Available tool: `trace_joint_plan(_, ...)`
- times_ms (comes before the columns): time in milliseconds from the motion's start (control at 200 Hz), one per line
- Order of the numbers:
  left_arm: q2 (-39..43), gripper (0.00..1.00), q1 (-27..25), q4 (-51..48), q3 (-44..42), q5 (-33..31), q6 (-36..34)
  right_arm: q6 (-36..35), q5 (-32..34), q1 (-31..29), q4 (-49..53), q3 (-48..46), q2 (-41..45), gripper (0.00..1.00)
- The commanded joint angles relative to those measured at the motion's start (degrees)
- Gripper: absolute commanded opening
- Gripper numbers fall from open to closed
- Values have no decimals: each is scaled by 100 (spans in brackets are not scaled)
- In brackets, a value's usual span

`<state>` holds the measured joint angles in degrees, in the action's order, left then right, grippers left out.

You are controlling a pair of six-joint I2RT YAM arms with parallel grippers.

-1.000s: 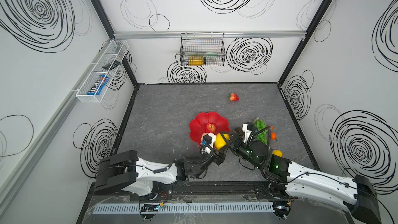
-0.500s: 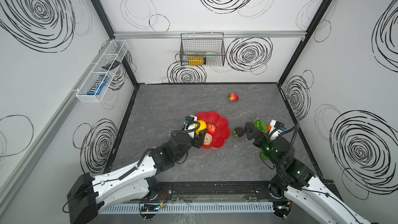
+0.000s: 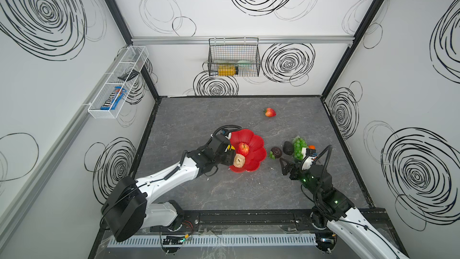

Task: Place and organize the fake fruits in the fruit bowl
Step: 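Move the lemon over the bowl with the left gripper while the right gripper withdraws, then lower the yellow lemon into the bowl beside the apple with the left gripper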

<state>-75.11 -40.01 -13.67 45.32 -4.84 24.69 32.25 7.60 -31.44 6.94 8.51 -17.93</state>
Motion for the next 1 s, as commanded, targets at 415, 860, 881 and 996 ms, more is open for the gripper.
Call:
trace_joint_plan(415, -990, 64, 396, 215, 504, 288, 89, -307, -301, 42, -529, -122, 315, 97)
trace_joint_plan(860, -1183, 72, 415, 251, 478, 343, 79, -303, -302, 42, -519, -150, 388, 97)
trace_joint_plan(881, -1181, 72, 415, 247, 477, 339, 80, -299, -296, 41, -520, -148, 398, 97)
trace_joint_plan(996, -1164, 73, 424, 238, 456, 360, 79, -298, -276, 45, -527, -161, 398, 97)
